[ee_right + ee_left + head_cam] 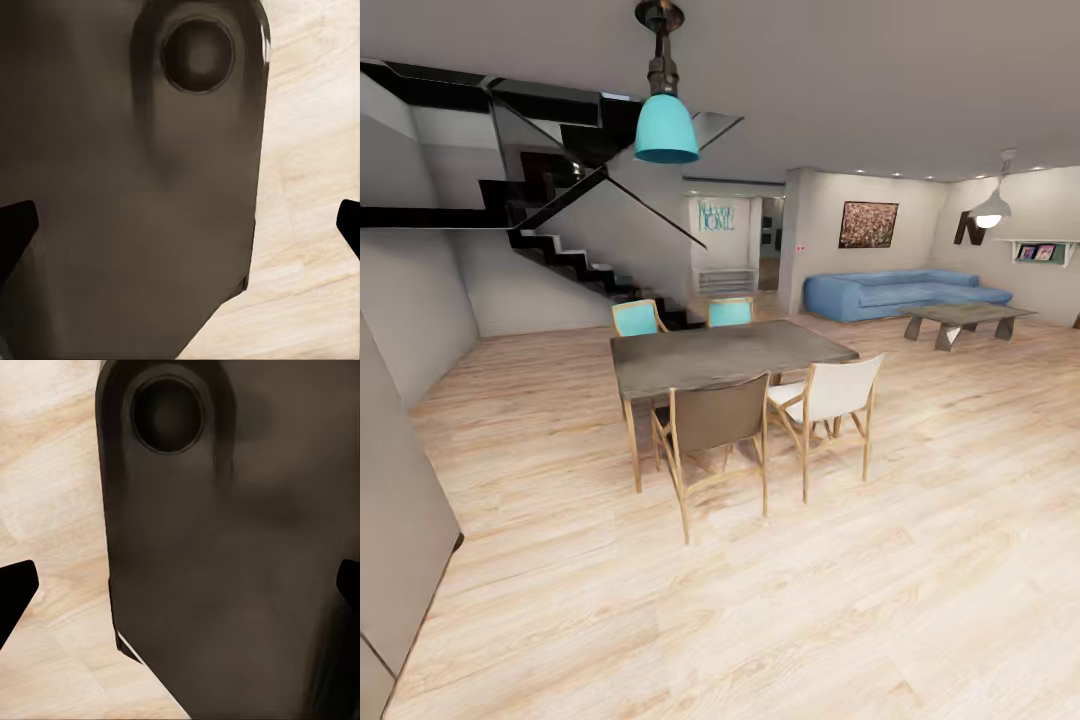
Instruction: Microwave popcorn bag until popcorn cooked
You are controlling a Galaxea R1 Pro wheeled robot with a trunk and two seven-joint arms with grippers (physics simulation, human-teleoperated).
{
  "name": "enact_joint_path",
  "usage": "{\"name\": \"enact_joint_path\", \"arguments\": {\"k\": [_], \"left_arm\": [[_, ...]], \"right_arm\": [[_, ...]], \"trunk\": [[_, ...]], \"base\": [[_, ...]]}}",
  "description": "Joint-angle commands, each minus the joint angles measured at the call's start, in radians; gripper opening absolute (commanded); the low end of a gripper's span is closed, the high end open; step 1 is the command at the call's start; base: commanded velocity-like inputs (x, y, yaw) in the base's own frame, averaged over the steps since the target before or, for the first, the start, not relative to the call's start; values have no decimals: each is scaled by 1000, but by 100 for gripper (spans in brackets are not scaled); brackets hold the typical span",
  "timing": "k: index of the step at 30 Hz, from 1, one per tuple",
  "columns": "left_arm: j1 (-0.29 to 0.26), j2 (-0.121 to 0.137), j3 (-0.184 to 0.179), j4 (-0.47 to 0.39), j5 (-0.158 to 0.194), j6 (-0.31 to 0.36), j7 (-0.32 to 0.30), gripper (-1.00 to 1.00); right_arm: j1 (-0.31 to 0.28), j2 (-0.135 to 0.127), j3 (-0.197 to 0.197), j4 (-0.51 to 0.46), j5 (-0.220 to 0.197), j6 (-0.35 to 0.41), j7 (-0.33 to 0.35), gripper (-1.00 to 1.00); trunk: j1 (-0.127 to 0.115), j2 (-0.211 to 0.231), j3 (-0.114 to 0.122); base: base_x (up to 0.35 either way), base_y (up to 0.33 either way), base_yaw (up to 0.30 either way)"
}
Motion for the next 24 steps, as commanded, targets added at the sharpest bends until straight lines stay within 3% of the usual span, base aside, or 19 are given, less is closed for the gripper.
{"name": "enact_joint_path", "arguments": {"k": [1, 5, 13, 24], "left_arm": [[3, 2, -4, -3, -2, -3, 0, 100], [1, 2, -4, -3, -1, -3, 0, 100], [0, 3, 11, -5, 41, -5, 0, 100], [0, 4, 11, -5, 43, -5, 0, 100]], "right_arm": [[-2, 2, 4, 0, 6, 0, 2, 100], [-2, 3, 5, 0, 11, 1, 2, 100], [-2, 3, 7, 0, 11, -11, 1, 100], [-2, 3, 6, 0, 11, -12, -5, 100]], "trunk": [[0, 0, 0], [0, 0, 0], [0, 0, 0], [0, 0, 0]], "base": [[0, 0, 0], [0, 0, 0], [0, 0, 17], [0, 0, 252]]}}
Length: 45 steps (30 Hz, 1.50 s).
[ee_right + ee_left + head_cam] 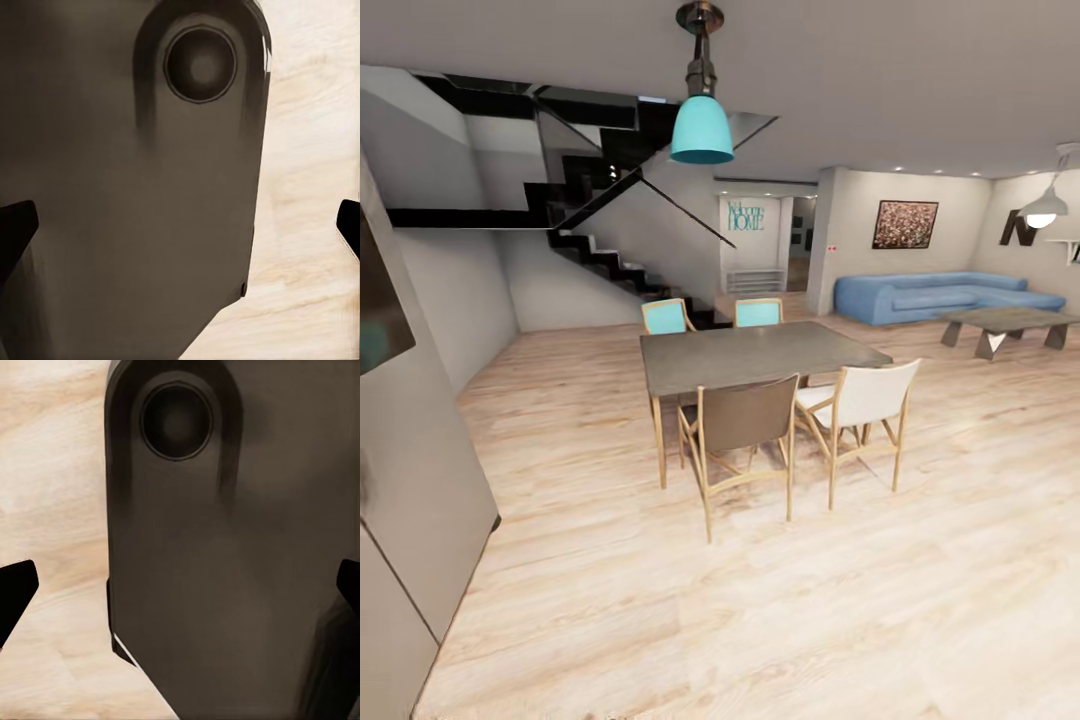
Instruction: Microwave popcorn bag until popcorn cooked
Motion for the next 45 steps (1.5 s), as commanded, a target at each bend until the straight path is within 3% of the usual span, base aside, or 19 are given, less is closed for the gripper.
{"name": "enact_joint_path", "arguments": {"k": [1, 20, 27, 45], "left_arm": [[0, 0, 1, 0, 4, 0, 0, 100], [1, -1, 2, 0, 4, -2, 8, 100], [0, 1, 2, 0, 65, -2, 9, 100], [0, 1, 2, 0, 75, -2, 9, 100]], "right_arm": [[0, 0, 1, 0, 1, -1, -1, 100], [0, 2, 0, 0, 1, -3, -2, 100], [0, 2, 0, 0, 1, -3, -2, 100], [0, 2, 0, 0, 1, -4, -2, 100]], "trunk": [[0, 0, -1], [0, 0, -1], [0, 0, -1], [0, 0, -1]], "base": [[0, 0, 275], [0, 0, 276], [0, 0, 277], [0, 0, 277]]}}
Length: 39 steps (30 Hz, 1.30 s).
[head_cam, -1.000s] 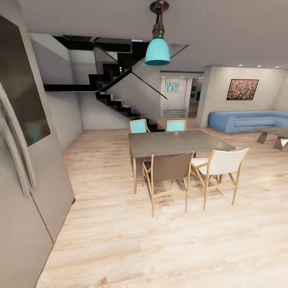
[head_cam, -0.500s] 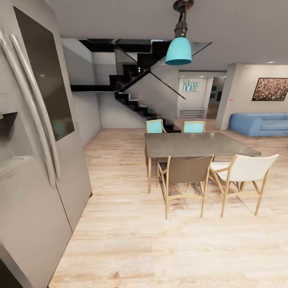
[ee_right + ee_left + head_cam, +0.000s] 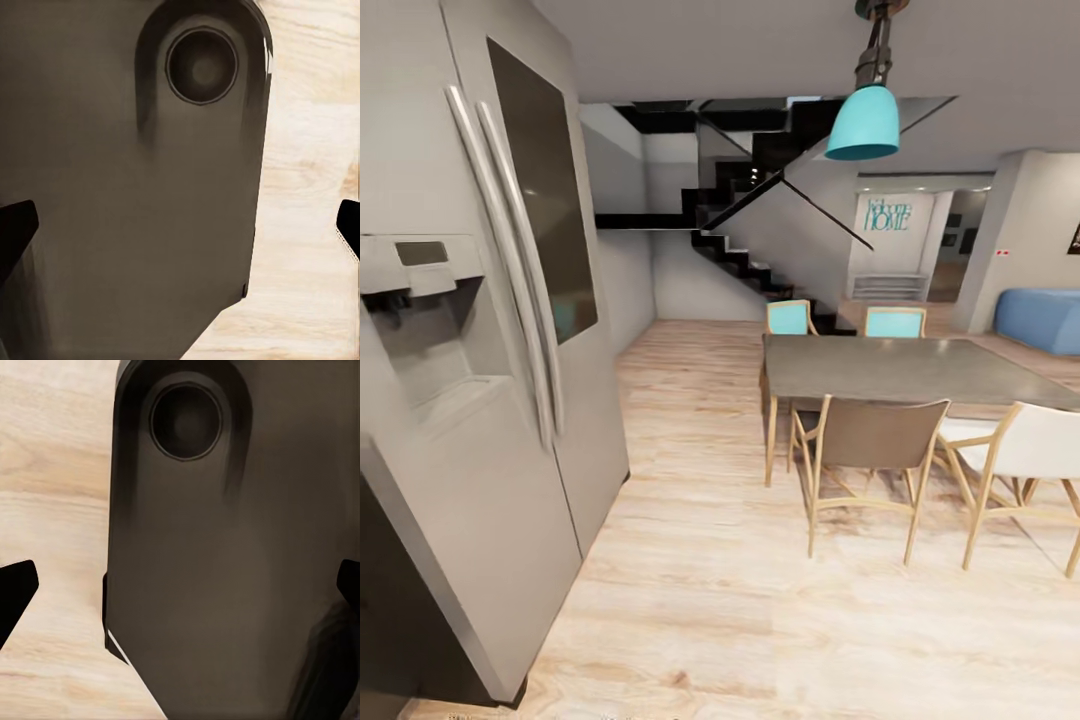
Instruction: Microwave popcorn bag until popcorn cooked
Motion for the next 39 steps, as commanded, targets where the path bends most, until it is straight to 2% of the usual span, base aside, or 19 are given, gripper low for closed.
{"name": "enact_joint_path", "arguments": {"k": [1, 39], "left_arm": [[0, 0, 0, 0, 10, -1, 1, 100], [0, 0, 0, 0, 10, 0, -1, 100]], "right_arm": [[0, 0, 0, 0, 1, -2, -1, 100], [0, 0, -5, 0, -1, -2, -2, 100]], "trunk": [[0, 0, -1], [0, 0, -1]], "base": [[0, 0, 277], [0, 0, 277]]}}
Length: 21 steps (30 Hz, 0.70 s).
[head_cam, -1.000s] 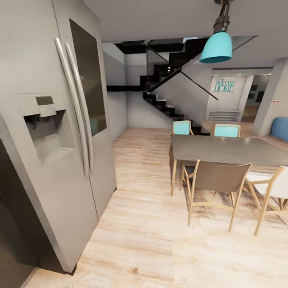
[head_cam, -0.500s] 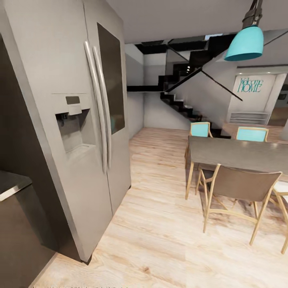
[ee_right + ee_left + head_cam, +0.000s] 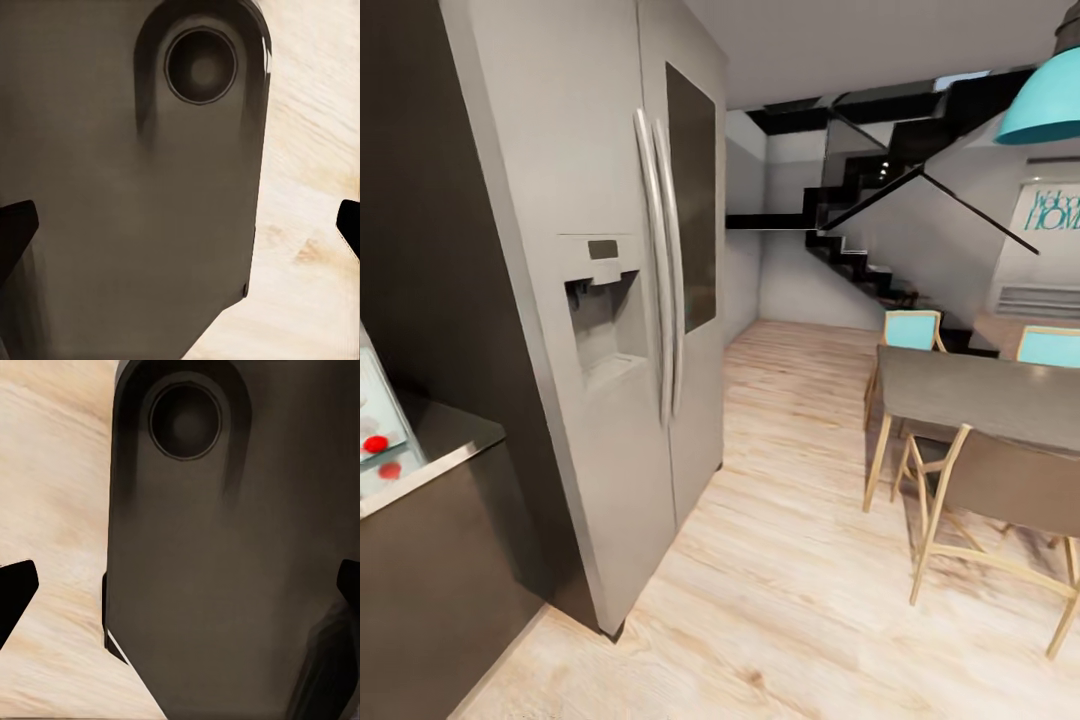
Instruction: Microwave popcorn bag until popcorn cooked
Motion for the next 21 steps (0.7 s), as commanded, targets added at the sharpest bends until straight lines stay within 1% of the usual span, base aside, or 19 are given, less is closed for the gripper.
{"name": "enact_joint_path", "arguments": {"k": [1, 6, 11, 21], "left_arm": [[0, 0, 0, 0, 10, 0, 1, 100], [0, -1, -3, -4, 10, 0, 2, 100], [0, -3, 0, -50, 10, 0, 2, 100], [1, -3, 1, -56, 10, -2, 2, 100]], "right_arm": [[0, 0, -1, 0, 1, -1, -1, 100], [0, 0, -8, 0, 0, -1, -1, 100], [0, 0, -8, 0, -1, -1, -1, 100], [0, 0, 0, 0, -1, -1, -1, 100]], "trunk": [[0, 0, -1], [0, 0, -1], [0, 0, -1], [0, 0, -1]], "base": [[0, 0, 277], [0, 0, 277], [0, 0, 277], [0, 0, 277]]}}
